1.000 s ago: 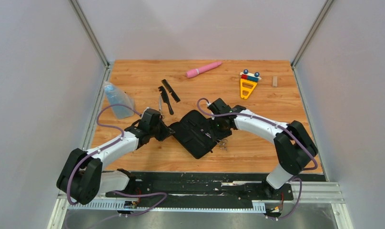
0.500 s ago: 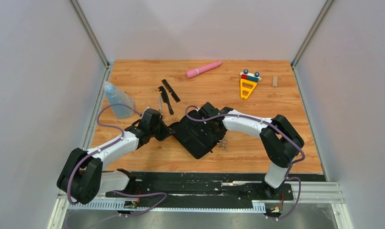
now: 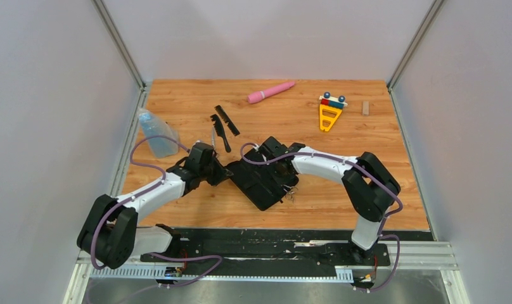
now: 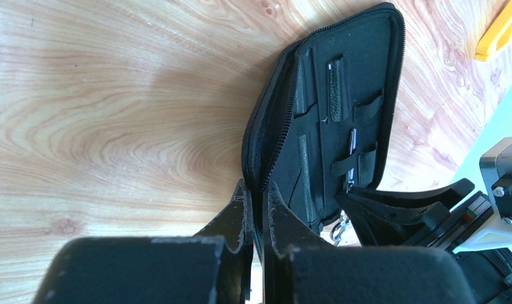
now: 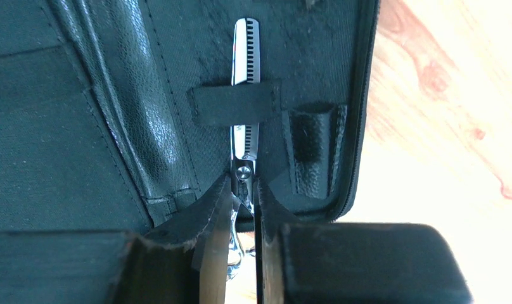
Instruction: Sort the hair-cutting tools
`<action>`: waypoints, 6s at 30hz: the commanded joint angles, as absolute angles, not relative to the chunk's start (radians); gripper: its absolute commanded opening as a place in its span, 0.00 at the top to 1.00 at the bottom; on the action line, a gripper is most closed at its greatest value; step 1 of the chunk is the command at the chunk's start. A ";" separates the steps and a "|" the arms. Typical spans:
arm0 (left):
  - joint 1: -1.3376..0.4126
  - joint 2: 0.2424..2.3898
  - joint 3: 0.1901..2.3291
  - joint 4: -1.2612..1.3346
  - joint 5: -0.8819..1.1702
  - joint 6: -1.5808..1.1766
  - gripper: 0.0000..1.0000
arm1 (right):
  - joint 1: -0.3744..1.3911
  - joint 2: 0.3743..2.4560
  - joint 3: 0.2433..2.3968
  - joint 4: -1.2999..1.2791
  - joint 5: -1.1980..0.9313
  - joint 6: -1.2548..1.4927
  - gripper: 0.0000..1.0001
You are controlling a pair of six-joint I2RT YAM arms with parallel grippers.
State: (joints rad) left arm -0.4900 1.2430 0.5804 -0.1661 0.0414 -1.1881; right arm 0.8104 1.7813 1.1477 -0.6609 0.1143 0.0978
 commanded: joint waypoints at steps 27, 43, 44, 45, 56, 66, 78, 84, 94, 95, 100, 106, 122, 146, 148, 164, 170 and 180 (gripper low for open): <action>-0.499 1.285 0.667 -0.255 0.089 -1.004 1.00 | 0.836 1.900 1.327 -0.594 0.077 -0.055 0.90; -0.500 1.267 0.667 -0.297 0.034 -1.003 1.00 | 0.833 1.675 1.163 -0.673 0.085 0.089 0.63; -0.499 1.267 0.667 -0.297 0.034 -1.002 1.00 | 0.833 1.664 1.150 -0.677 0.073 0.099 0.64; -0.500 1.267 0.667 -0.297 0.035 -1.001 1.00 | 0.834 1.655 1.135 -0.679 0.064 0.113 0.64; -0.499 1.265 0.667 -0.300 0.036 -1.002 1.00 | 0.834 1.632 1.045 -0.687 0.054 0.190 0.72; -0.499 1.269 0.667 -0.295 0.047 -1.007 1.00 | 0.835 1.687 1.061 -0.644 0.054 0.204 0.82; -0.500 1.273 0.658 -0.277 0.064 -1.011 1.00 | 0.835 1.759 1.147 -0.595 0.027 0.213 0.87; -0.500 1.265 0.648 -0.273 0.067 -1.016 1.00 | 0.834 1.797 1.194 -0.594 0.016 0.249 0.87; -0.500 1.251 0.639 -0.280 0.052 -1.021 0.99 | 0.835 1.770 1.220 -0.597 0.037 0.264 0.85; -0.500 1.249 0.640 -0.289 0.046 -1.019 0.97 | 0.835 1.753 1.220 -0.603 0.035 0.257 0.84; -0.500 1.218 0.682 -0.353 -0.032 -0.965 0.64 | 0.835 1.647 1.194 -0.640 0.064 0.247 0.76; -0.493 1.229 0.831 -0.505 -0.204 -0.799 0.25 | 0.827 1.509 1.136 -0.642 0.115 0.274 0.43; -0.312 1.772 1.351 -0.682 -0.200 -0.476 0.24 | 0.731 1.395 0.977 -0.551 0.116 0.337 0.16; -0.268 2.139 1.576 -0.733 -0.205 -0.451 0.54 | 0.709 1.404 0.925 -0.516 0.097 0.334 0.16; -0.268 2.139 1.563 -0.733 -0.205 -0.446 0.60 | 0.709 1.404 0.925 -0.514 0.085 0.337 0.17; -0.268 1.941 1.469 -0.722 -0.184 -0.423 1.00 | 0.817 1.493 1.082 -0.492 -0.074 0.316 0.17; -0.268 1.863 1.457 -0.738 -0.212 -0.414 1.00 | 0.959 1.568 1.162 -0.505 -0.044 0.314 0.16; -0.268 1.768 1.457 -0.770 -0.281 -0.393 1.00 | 1.089 1.744 1.245 -0.592 0.147 0.303 0.15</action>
State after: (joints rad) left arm -0.2695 1.8370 1.4517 -0.7456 -0.2333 -0.4225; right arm 1.0786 1.6886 1.2057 -0.5373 0.0326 0.3119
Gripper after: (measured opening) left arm 0.019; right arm 0.844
